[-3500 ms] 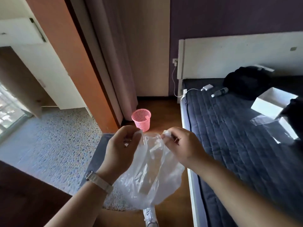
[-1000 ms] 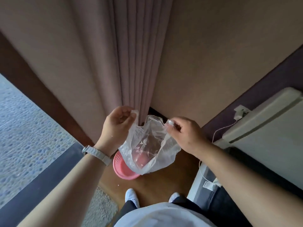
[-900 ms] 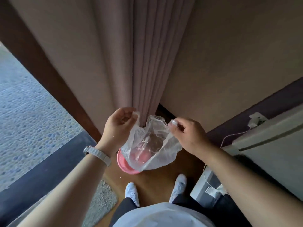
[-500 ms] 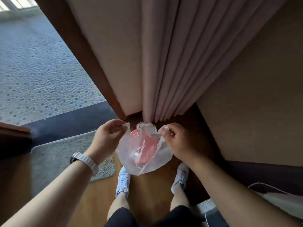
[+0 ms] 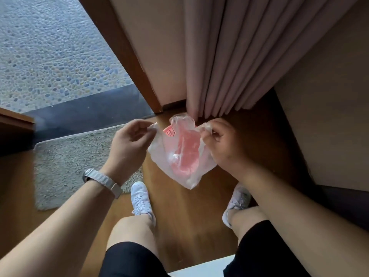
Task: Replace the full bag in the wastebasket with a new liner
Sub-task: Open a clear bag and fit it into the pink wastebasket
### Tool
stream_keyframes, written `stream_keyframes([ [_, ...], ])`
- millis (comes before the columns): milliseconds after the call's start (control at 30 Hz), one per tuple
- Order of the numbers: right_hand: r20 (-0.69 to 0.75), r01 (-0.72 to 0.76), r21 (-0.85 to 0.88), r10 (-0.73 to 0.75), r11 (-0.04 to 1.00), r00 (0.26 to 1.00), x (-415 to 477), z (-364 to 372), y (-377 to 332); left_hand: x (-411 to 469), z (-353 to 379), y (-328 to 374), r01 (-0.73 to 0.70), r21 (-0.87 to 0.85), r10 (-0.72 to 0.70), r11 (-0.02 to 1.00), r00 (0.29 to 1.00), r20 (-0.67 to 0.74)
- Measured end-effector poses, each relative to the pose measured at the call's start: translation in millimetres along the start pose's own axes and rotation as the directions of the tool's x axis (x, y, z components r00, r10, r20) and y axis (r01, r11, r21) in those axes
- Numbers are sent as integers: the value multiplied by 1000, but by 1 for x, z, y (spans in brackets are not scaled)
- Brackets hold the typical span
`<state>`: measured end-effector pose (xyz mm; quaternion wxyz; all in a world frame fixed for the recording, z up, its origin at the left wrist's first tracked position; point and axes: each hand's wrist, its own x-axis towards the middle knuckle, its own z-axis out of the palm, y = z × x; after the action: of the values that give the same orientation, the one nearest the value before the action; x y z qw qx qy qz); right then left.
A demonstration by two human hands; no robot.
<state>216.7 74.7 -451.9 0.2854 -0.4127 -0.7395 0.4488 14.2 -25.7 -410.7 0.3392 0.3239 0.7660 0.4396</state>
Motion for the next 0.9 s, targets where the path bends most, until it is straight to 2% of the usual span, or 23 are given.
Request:
stream_keyframes([
  [167, -36, 63, 2, -63, 998, 997, -23, 48, 62, -7, 21, -89, -102, -23, 100, 995, 992, -74],
  [300, 15, 81, -13, -80, 997, 997, -57, 71, 92, -38, 34, -139, -33, -178, 4, 984, 987, -162],
  [433, 84, 58, -55, -53, 997, 995, -90, 76, 106, -72, 40, -167, -33, -210, -3, 977, 985, -171],
  [500, 91, 18, -7, -17, 1000, 996, -103, 75, 105, -85, 41, -175, -15, -233, -30, 972, 982, -187],
  [700, 168, -154, 165, 126, 974, 978, -97, 90, 101, -81, 42, -187, -38, -203, 11, 978, 991, -132],
  [900, 284, -107, 70, 83, 992, 955, -68, 112, 107, -46, 62, -190, -95, -203, 92, 975, 995, -24],
])
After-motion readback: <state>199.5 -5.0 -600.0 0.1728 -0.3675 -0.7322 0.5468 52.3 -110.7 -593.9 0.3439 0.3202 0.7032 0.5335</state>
